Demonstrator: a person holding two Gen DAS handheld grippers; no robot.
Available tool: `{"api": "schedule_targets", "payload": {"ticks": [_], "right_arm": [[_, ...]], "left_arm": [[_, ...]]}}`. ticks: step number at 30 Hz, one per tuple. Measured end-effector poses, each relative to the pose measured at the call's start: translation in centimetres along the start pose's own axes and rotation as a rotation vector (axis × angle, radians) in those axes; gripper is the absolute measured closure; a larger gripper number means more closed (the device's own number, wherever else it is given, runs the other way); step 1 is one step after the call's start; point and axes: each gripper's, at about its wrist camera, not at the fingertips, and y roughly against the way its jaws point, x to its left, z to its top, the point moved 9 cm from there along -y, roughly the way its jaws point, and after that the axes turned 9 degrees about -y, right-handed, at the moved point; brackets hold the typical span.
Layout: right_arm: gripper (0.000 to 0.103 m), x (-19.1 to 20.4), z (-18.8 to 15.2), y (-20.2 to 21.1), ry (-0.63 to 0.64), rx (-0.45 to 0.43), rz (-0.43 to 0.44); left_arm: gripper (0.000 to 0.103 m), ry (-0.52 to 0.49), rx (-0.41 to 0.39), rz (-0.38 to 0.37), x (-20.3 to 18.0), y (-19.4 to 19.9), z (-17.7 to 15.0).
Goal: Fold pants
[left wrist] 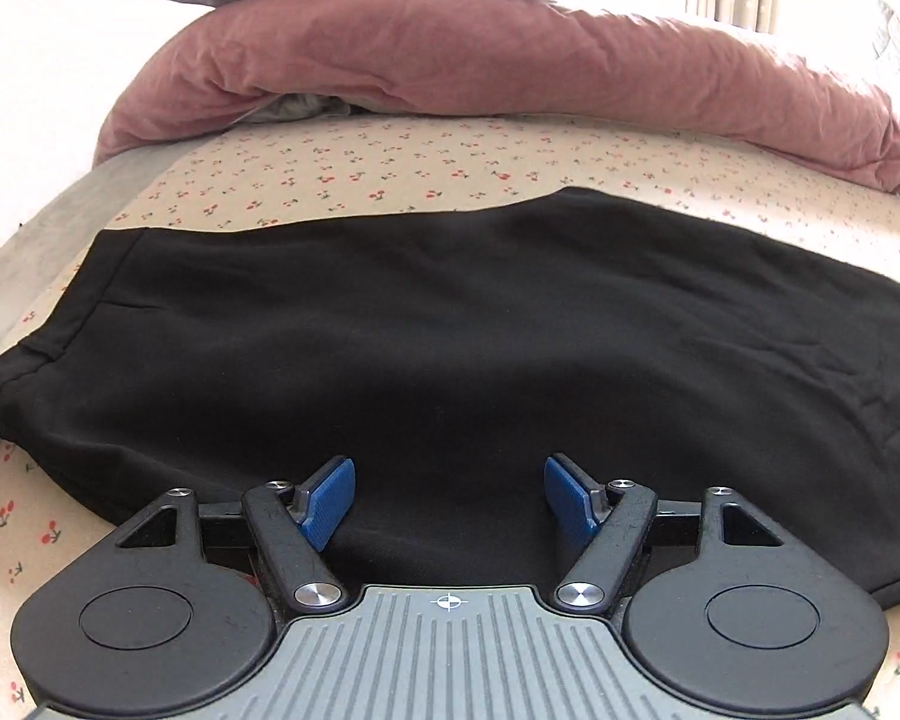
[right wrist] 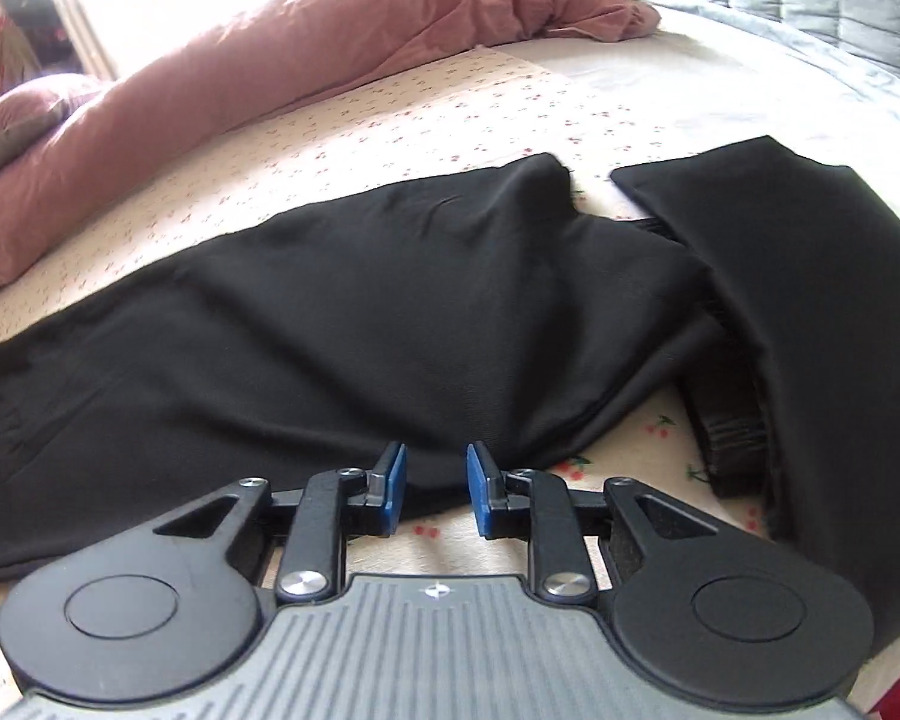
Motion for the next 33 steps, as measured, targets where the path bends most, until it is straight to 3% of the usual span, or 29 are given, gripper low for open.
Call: {"api": "schedule_targets", "payload": {"ticks": [1, 3, 6, 8, 16, 20, 22, 23, 28, 29, 31, 33], "right_arm": [[0.075, -0.7, 0.7, 0.7, -0.041, -0.037, 0.011], [0.063, -2.5, 1.7, 1.5, -0.201, -0.065, 0.074], [0.063, -4.4, 2.4, 0.8, -0.393, -0.064, 0.140], [0.065, -5.4, 2.8, -0.1, -0.452, -0.079, 0.089], [0.070, -6.7, 4.3, -1.7, -0.526, -0.130, 0.043], [0.072, -6.1, 4.2, -2.5, -0.487, -0.126, -0.001], [0.103, -5.1, 4.6, -2.7, -0.419, -0.129, -0.019], [0.103, -4.7, 4.8, -2.7, -0.402, -0.139, -0.013], [0.103, -3.1, 7.6, 3.9, -0.338, -0.377, 0.117], [0.103, -3.2, 7.5, 4.7, -0.335, -0.393, 0.121], [0.103, -4.1, 6.7, 4.6, -0.373, -0.356, 0.086], [0.103, -5.9, 5.1, 2.2, -0.432, -0.236, 0.017]], "left_arm": [[0.032, 0.017, -0.024, -0.027, -0.4, 0.5, 0.3], [0.032, 0.019, -0.065, -0.098, -2.0, 1.3, 0.9], [0.032, -0.034, -0.082, -0.153, -5.0, 1.6, 1.0], [0.032, -0.083, -0.077, -0.156, -6.9, 1.3, 0.8], [0.032, -0.120, -0.046, -0.161, -9.2, 0.6, 0.3], [0.032, -0.106, -0.032, -0.155, -9.0, -0.1, 0.2], [0.032, -0.119, -0.034, -0.152, -9.1, 0.1, 0.0], [0.032, -0.130, -0.039, -0.157, -9.3, 0.3, 0.0], [0.032, -0.132, -0.043, -0.143, -8.4, 0.6, 0.0], [0.032, -0.125, -0.028, -0.129, -7.9, 0.4, -0.2], [0.032, -0.107, -0.007, -0.109, -7.0, -0.1, -0.5], [0.032, -0.098, -0.006, -0.115, -6.6, -0.1, -0.5]]}}
